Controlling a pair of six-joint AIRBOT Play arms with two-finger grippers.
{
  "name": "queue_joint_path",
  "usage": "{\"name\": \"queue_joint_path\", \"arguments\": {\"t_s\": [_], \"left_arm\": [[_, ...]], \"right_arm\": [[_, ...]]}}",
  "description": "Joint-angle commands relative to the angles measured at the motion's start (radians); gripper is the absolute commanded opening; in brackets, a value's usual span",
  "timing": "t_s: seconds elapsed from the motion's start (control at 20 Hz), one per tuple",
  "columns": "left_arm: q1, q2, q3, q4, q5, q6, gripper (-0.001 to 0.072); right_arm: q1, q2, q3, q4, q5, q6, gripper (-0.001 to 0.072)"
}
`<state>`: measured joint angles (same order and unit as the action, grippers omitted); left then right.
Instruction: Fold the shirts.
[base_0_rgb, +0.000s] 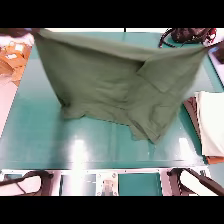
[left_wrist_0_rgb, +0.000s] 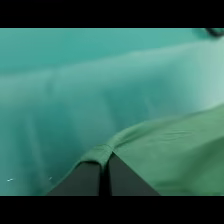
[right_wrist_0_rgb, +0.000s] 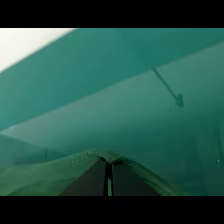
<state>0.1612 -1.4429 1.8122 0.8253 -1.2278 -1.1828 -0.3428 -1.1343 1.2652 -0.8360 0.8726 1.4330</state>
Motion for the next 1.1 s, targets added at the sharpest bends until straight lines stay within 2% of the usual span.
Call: {"name": "queue_joint_path", "arguments": {"t_s": [0.0, 0.15, 0.3, 0.6, 0.7, 1.05], "left_arm": [[-0.017, -0.251, -0.026, -0.071, 0.086, 0.040, 0.0025], [-0.048, -0.373, -0.026, -0.077, 0.130, 0.041, 0.0025], [-0.089, -0.436, -0.027, -0.056, 0.156, 0.067, 0.0025], [-0.077, -0.448, -0.027, 0.151, 0.100, 0.009, 0.0025], [-0.077, -0.460, -0.027, 0.178, 0.076, 0.006, 0.0025], [-0.077, -0.467, -0.070, 0.298, 0.040, 0.006, 0.0025]], "right_arm": [[0.087, -0.289, 0.018, 0.018, -0.160, -0.039, 0.0019], [0.120, -0.468, 0.122, 0.017, -0.139, -0.043, 0.0018], [0.142, -0.544, 0.149, 0.014, -0.139, -0.055, 0.0019], [0.135, -0.552, 0.141, -0.137, -0.010, -0.056, 0.0018], [0.135, -0.552, 0.121, -0.175, 0.022, -0.053, 0.0018], [0.134, -0.554, 0.086, -0.314, 0.042, 0.016, 0.0018]]}}
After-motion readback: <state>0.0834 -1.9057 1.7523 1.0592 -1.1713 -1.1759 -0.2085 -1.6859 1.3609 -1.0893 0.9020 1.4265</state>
